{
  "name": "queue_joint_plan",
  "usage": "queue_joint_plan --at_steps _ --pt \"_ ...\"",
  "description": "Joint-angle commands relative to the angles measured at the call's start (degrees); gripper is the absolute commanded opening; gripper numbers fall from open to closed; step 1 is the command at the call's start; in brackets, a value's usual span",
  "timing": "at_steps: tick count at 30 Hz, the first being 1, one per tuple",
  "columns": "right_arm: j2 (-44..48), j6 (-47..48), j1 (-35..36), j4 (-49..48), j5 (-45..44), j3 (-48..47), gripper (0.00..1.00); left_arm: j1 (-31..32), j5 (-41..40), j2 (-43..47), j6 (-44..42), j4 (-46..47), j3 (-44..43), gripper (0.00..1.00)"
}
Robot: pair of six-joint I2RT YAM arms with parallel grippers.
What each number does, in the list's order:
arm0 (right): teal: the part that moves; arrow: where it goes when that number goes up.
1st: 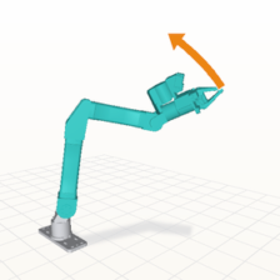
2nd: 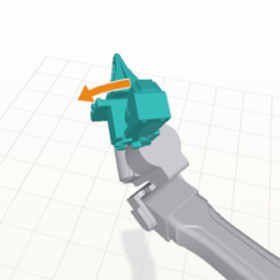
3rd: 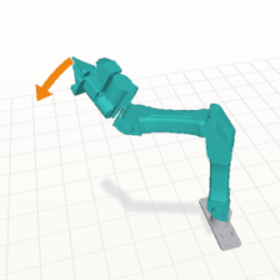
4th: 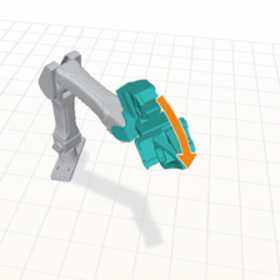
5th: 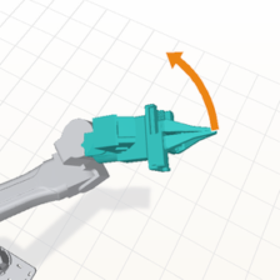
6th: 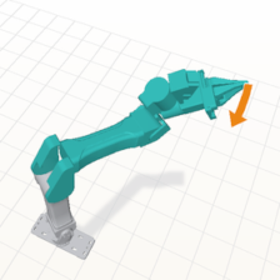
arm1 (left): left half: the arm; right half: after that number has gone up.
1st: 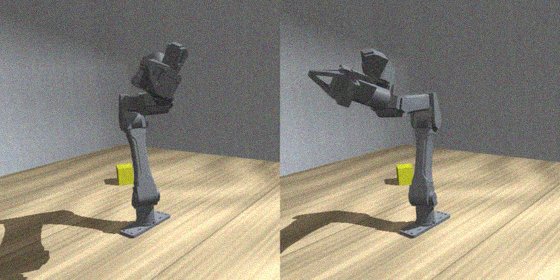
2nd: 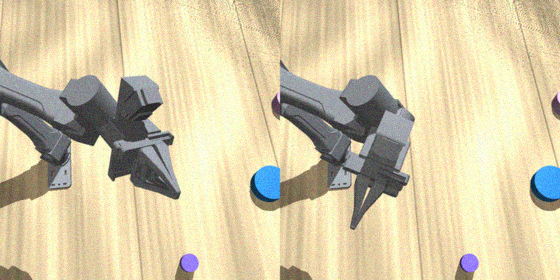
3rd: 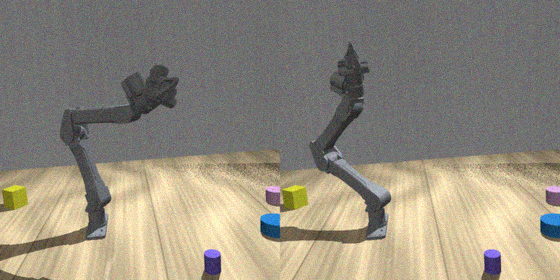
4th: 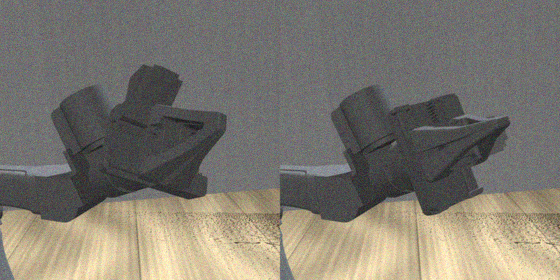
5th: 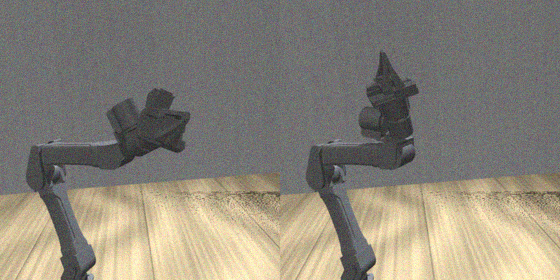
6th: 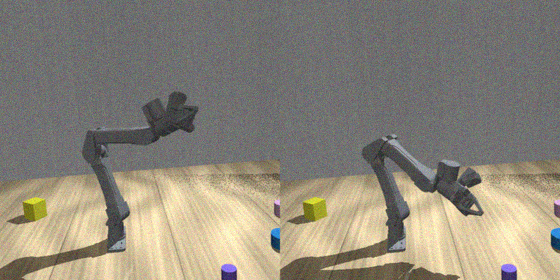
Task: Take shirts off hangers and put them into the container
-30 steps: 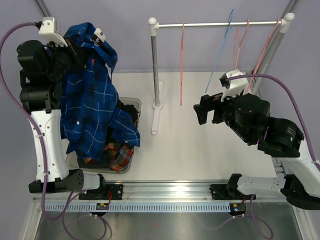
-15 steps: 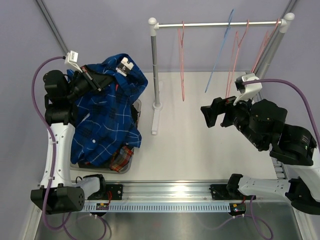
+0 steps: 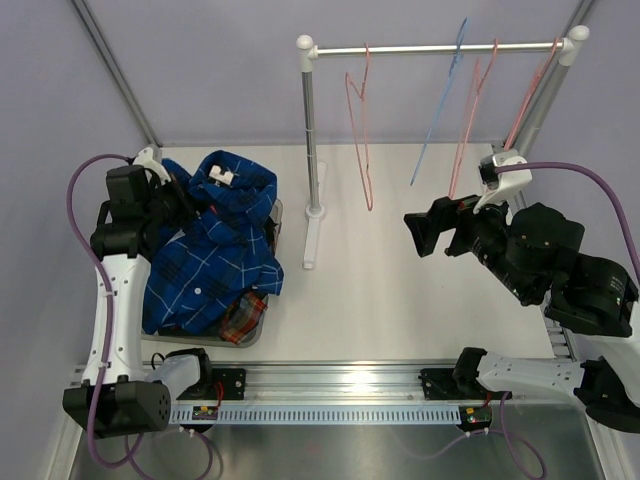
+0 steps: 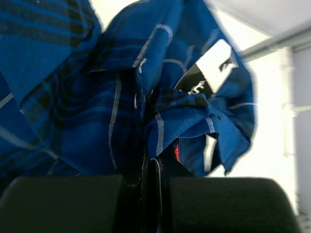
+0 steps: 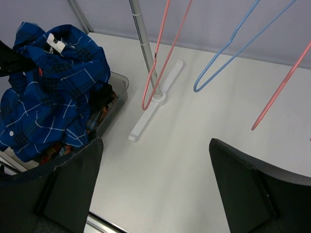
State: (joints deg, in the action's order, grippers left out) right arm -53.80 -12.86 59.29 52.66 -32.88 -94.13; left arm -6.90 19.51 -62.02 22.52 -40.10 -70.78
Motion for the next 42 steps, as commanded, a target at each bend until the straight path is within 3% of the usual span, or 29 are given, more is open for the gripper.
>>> queue_joint_plan --at_steps 1,8,13,18,23,26,31,37,38,39,42 --pt "-0.2 -0.8 0.5 -2.7 1.5 0.6 0.99 -0.1 -11.4 -1.0 -4.8 -6.3 2.0 0.0" --pt "0.8 -0.9 0.4 -3.3 1.3 0.7 0.99 6.1 -21.2 -5.2 -4.1 -5.9 11.2 0.0" --pt "1.9 -1.6 0.4 -3.9 1.6 1.7 0.99 16.5 -23.7 -13.0 -1.3 -5.0 12.7 0.0" --pt "3.5 -2.4 0.5 -3.6 2.0 2.7 0.99 20.6 -18.5 -25.2 0.7 0.2 13.1 0.02" --pt "5.3 -2.5 0.4 -1.4 0.9 1.8 0.99 20.2 -3.1 -34.0 3.0 9.8 16.6 0.02" --pt "6.3 -2.5 0.4 -0.7 0.5 1.4 1.0 20.0 -1.7 -36.3 5.2 13.7 19.4 0.01" --pt "6.9 -3.0 0.4 -0.3 0.6 2.0 0.99 19.7 -3.7 -32.5 6.7 13.8 20.9 0.03" --pt "6.3 -3.2 0.4 -0.7 1.5 2.5 0.99 19.7 -7.2 -25.4 7.5 11.0 20.7 0.23" --pt "6.3 -3.2 0.4 -0.8 1.8 2.5 0.99 19.6 -9.2 -24.9 7.4 10.4 20.4 0.31" --pt "6.4 -3.1 0.4 -1.0 1.9 2.5 0.99 19.6 -10.4 -23.4 7.3 9.0 20.2 0.51" --pt "6.3 -3.0 0.5 -0.7 1.4 2.5 0.99 18.6 -16.6 -18.7 7.3 5.3 19.1 0.99"
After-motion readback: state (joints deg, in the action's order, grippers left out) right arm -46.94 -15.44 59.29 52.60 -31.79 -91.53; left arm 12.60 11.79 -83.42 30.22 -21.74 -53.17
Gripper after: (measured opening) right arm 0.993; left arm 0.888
